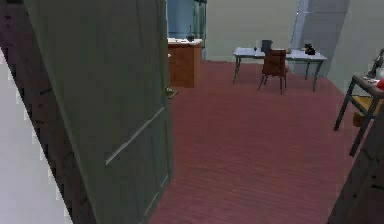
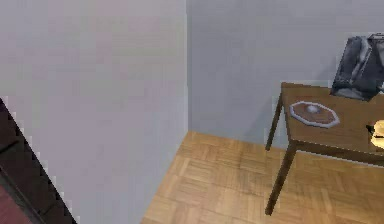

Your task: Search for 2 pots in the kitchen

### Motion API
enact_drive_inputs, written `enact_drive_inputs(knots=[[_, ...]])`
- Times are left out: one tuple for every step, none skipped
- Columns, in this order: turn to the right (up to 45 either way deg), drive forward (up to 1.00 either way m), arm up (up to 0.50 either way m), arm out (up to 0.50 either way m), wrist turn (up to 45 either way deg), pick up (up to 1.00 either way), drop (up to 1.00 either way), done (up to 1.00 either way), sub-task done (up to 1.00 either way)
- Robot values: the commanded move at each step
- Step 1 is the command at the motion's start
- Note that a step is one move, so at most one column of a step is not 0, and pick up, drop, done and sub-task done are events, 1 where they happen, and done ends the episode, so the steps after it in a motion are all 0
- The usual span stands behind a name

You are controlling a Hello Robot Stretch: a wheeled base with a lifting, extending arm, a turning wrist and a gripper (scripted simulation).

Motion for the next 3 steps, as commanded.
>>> enact_drive_inputs(knots=[[3.0, 0.0, 0.0, 0.0, 0.0, 0.0, 0.0, 0.0, 0.0], [0.0, 0.7, 0.0, 0.0, 0.0, 0.0, 0.0, 0.0, 0.0], [15.0, 0.0, 0.0, 0.0, 0.0, 0.0, 0.0, 0.0, 0.0]])
